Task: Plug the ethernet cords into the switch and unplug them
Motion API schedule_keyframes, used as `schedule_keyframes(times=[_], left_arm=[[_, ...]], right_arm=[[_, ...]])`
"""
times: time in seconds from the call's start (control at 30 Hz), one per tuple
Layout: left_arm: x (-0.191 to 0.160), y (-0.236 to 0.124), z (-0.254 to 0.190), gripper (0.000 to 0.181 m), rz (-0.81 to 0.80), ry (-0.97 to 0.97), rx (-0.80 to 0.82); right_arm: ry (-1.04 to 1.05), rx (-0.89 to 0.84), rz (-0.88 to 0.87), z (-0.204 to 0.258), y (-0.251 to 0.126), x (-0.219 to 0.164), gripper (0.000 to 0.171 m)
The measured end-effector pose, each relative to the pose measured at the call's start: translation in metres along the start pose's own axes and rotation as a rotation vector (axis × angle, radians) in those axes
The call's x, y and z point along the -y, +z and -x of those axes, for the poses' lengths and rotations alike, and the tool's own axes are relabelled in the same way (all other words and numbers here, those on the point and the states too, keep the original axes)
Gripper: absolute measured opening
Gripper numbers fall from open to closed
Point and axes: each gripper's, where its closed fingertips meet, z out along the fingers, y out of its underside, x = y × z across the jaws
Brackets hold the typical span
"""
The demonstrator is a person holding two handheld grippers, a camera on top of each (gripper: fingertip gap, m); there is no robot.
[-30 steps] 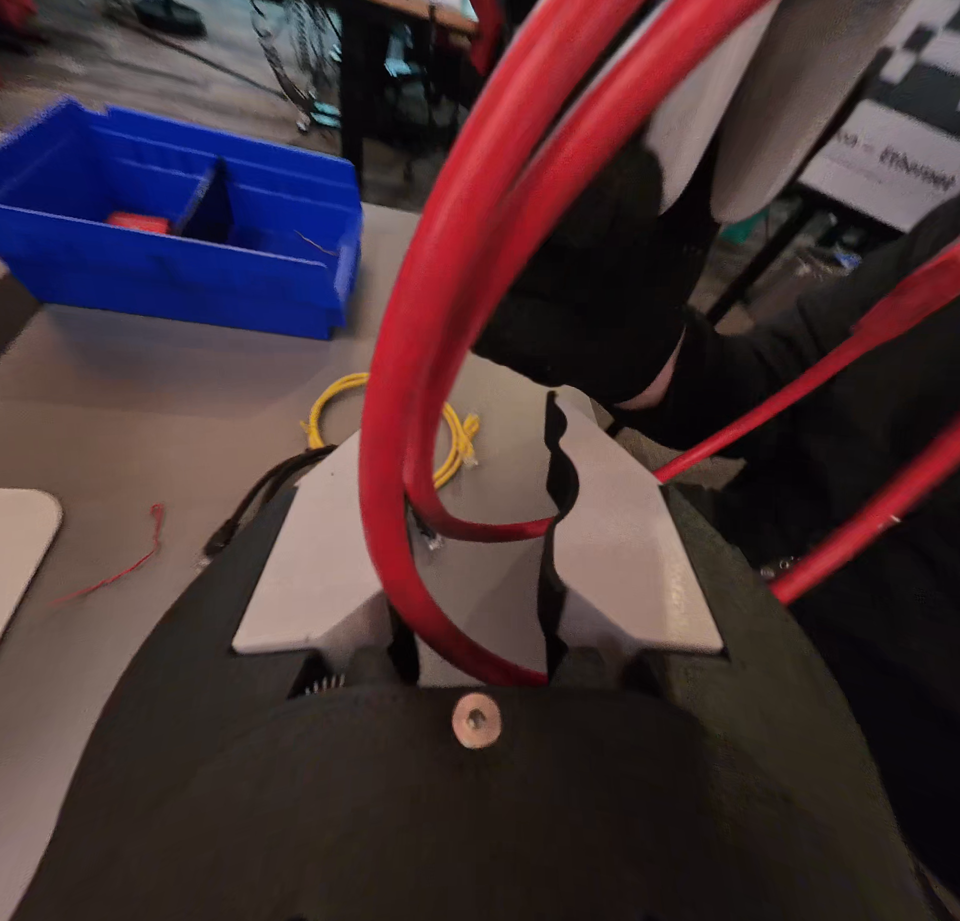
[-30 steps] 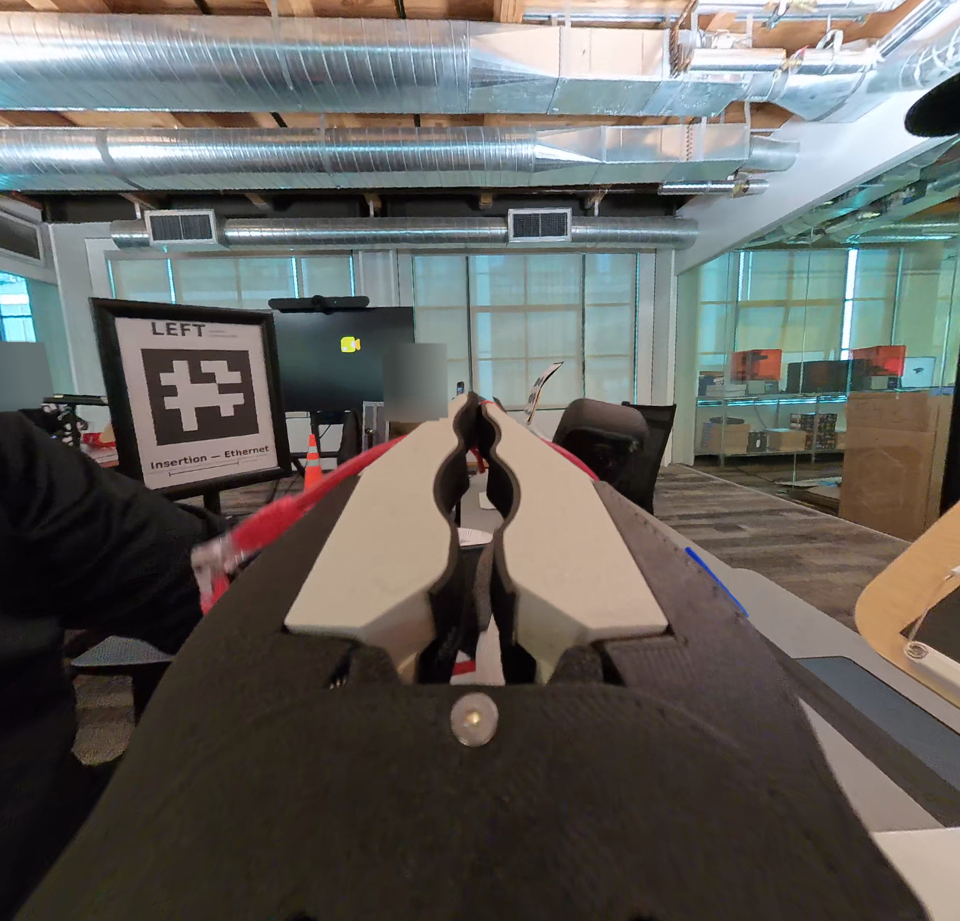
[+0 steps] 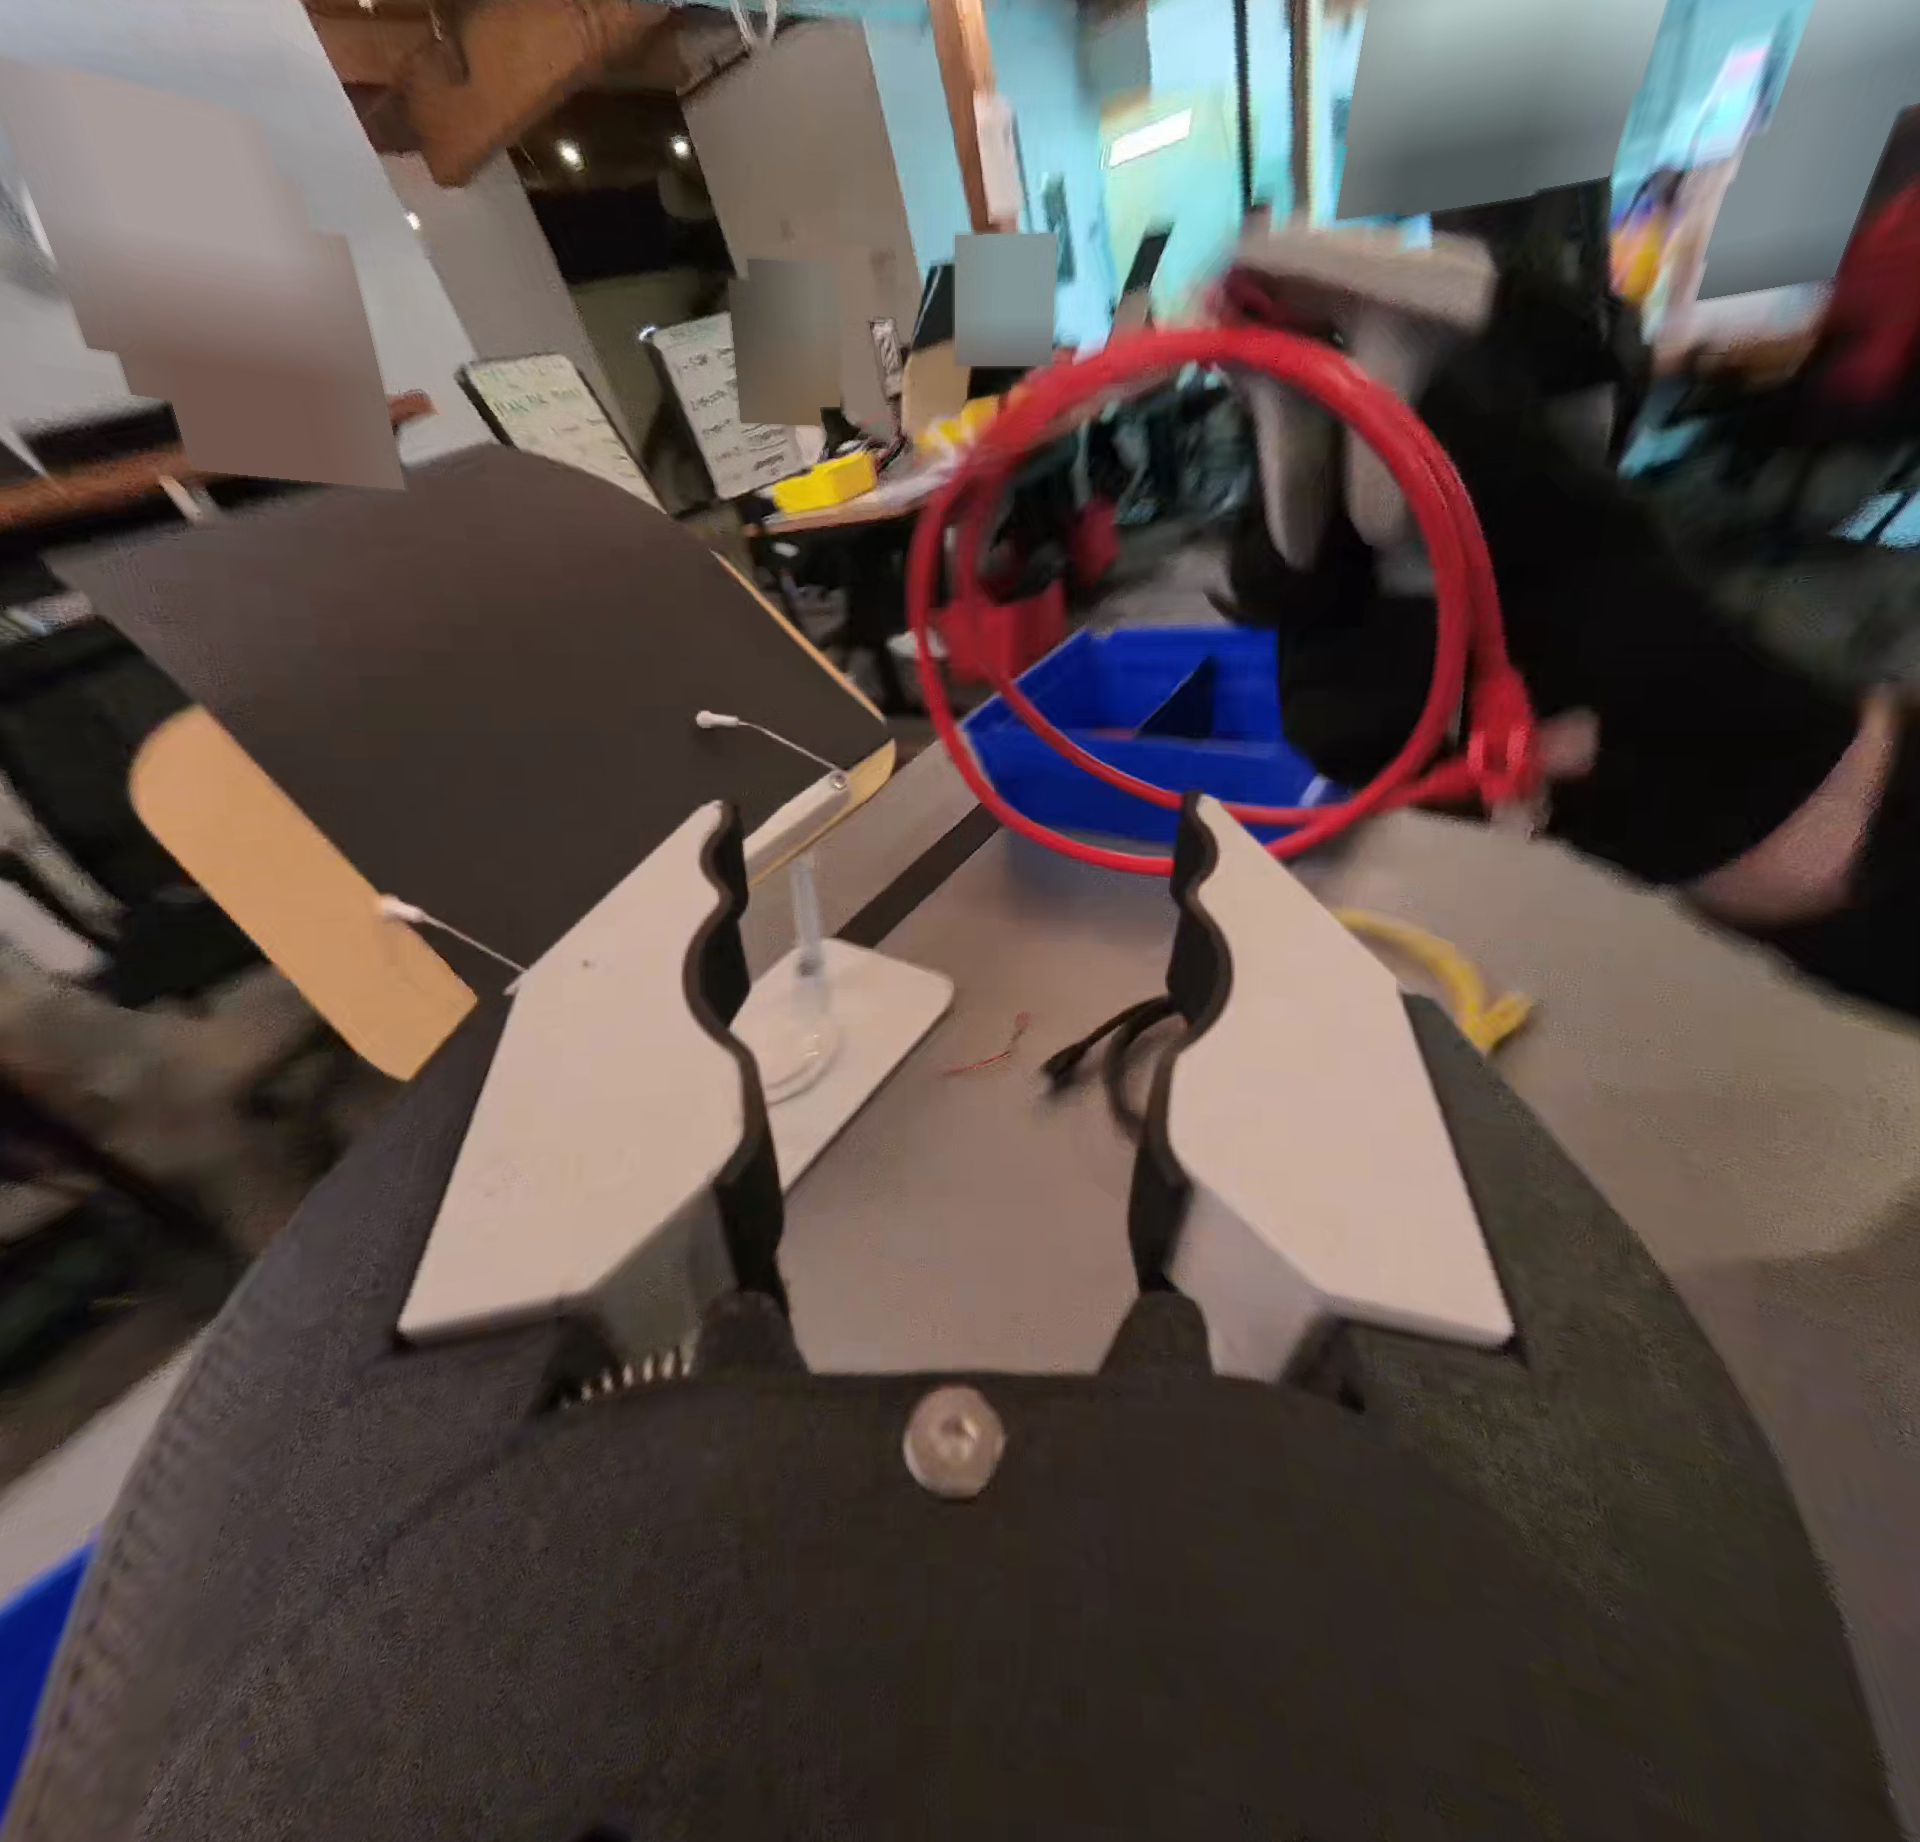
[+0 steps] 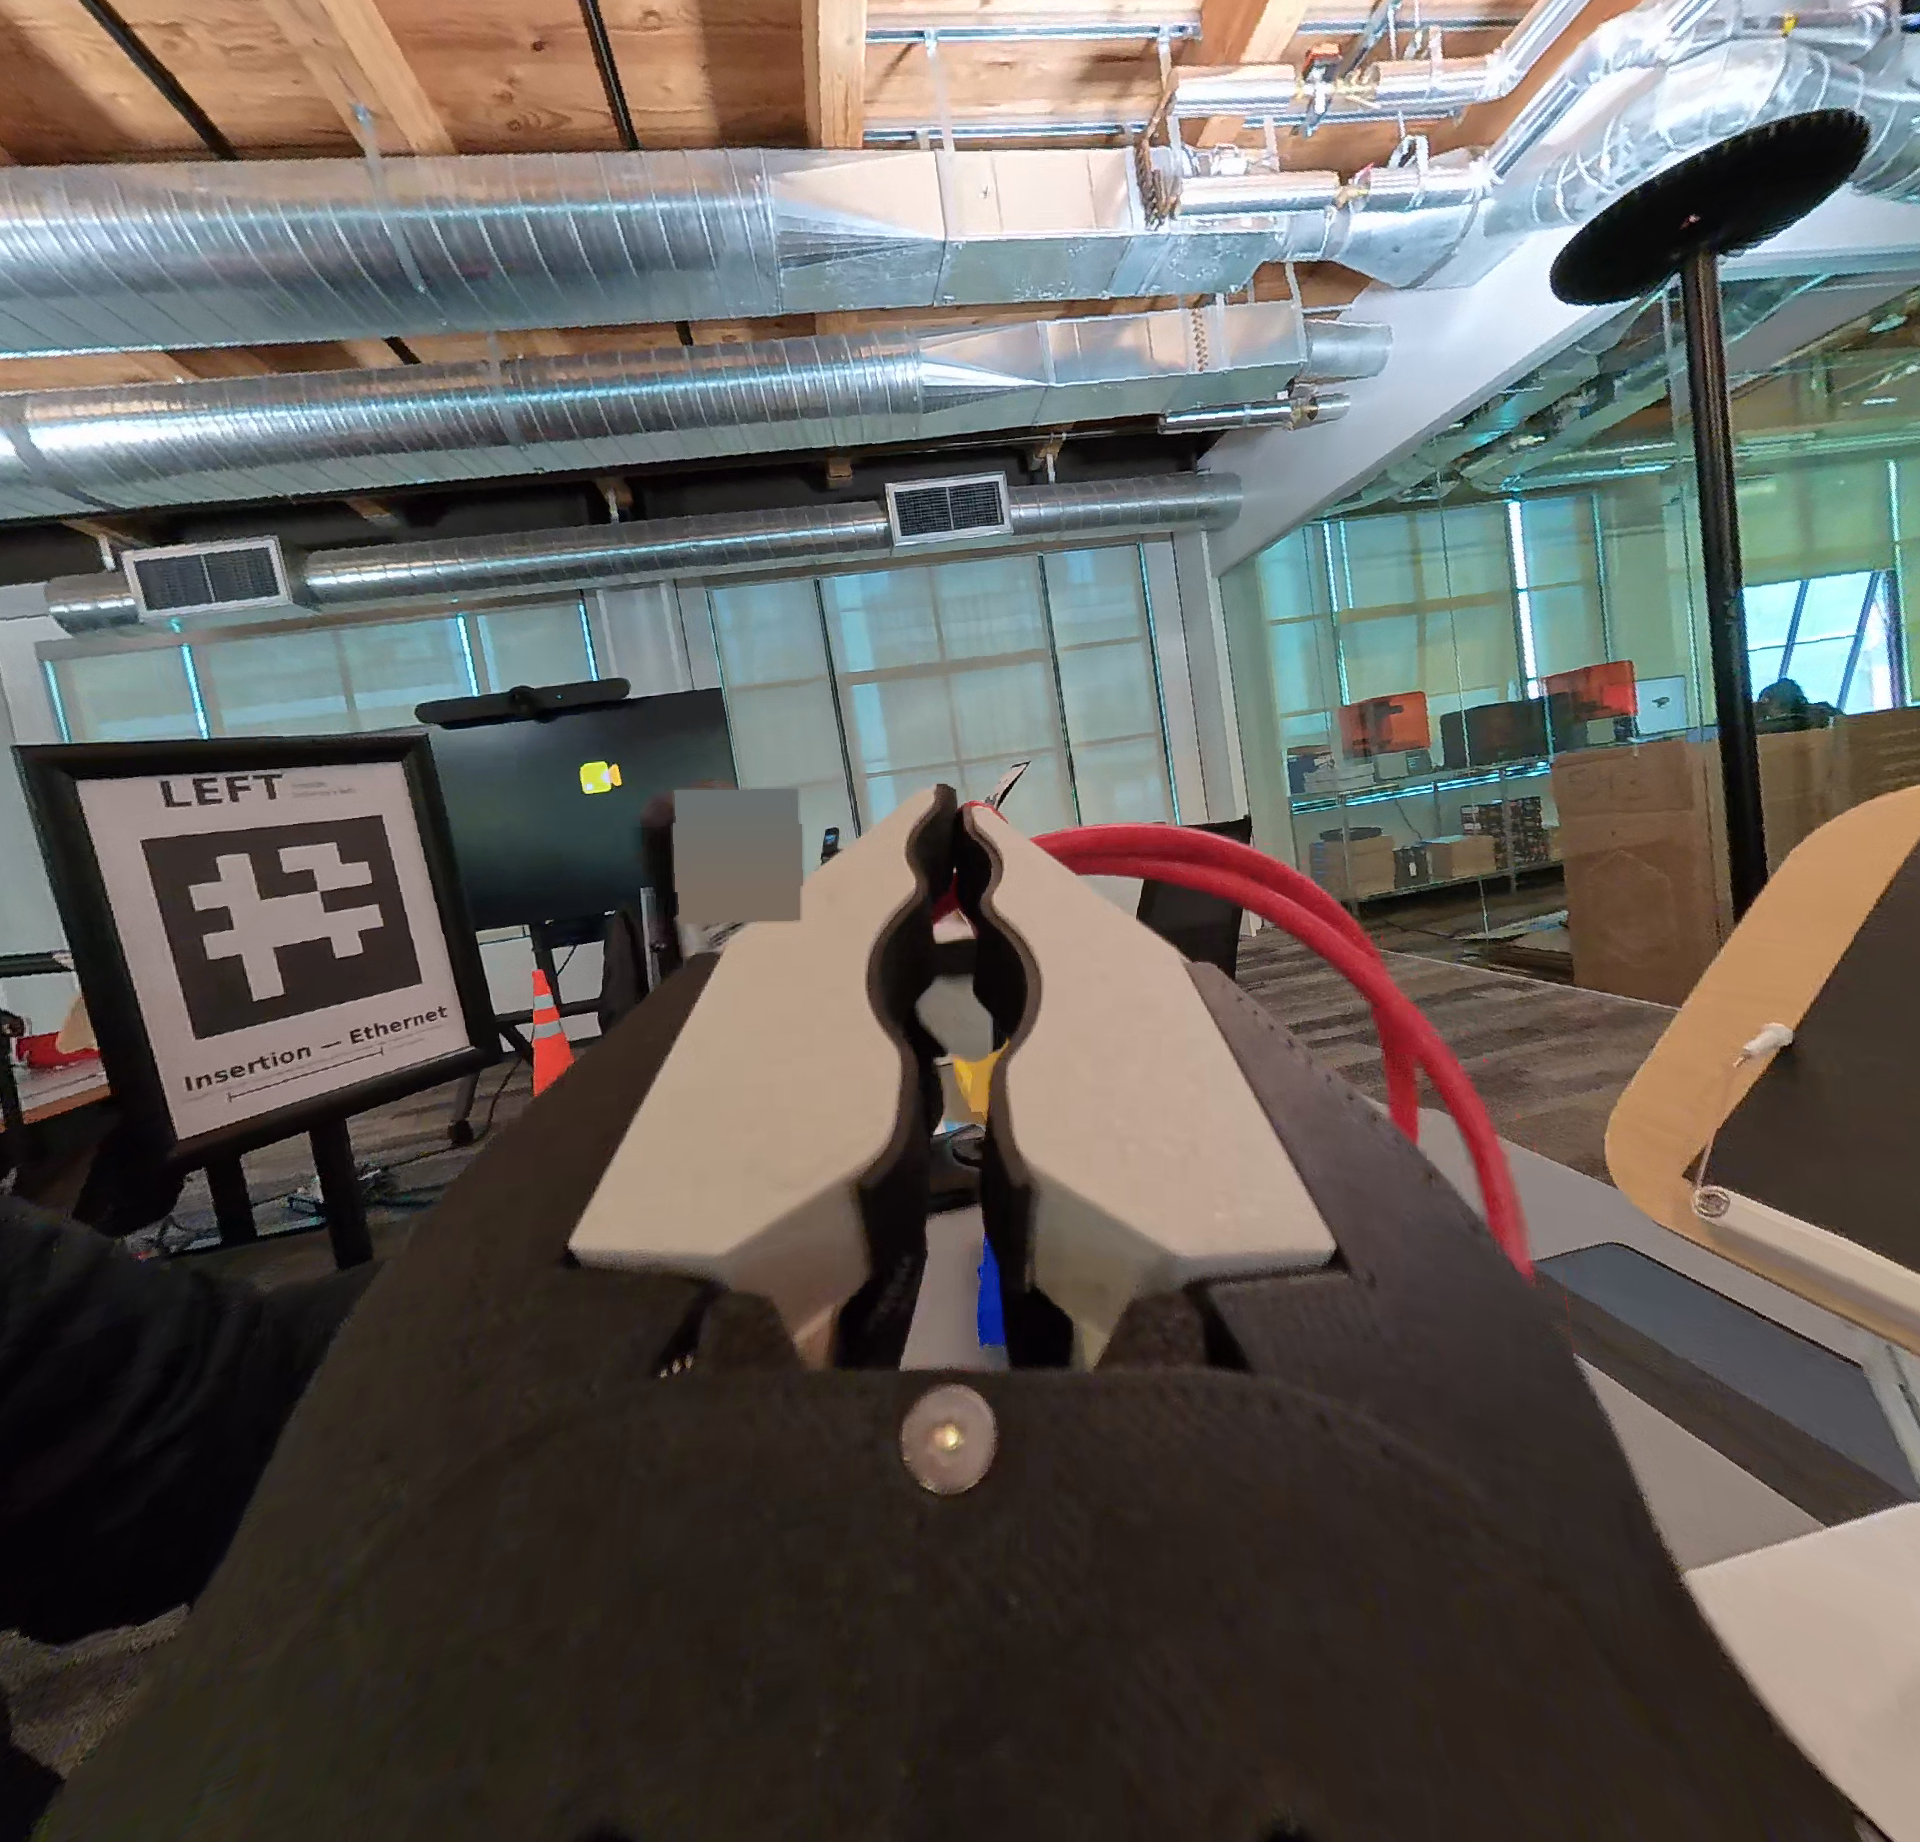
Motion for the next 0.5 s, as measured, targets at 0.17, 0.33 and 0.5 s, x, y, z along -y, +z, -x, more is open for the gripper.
schedule_keyframes(times=[0.17, 0.33, 0.5], left_arm=[[-0.025, 0.048, -0.063, 0.092, 0.076, 0.485, 0.175], [-0.030, 0.082, -0.086, 0.103, 0.066, 0.708, 0.295], [-0.024, 0.093, -0.085, 0.035, 0.085, 0.758, 0.391]], right_arm=[[0.048, -0.006, -0.024, -0.001, 0.002, 0.000, 0.000], [0.070, -0.003, -0.052, 0.006, 0.005, 0.006, 0.000], [0.090, -0.018, -0.089, 0.006, 0.004, 0.011, 0.000]])
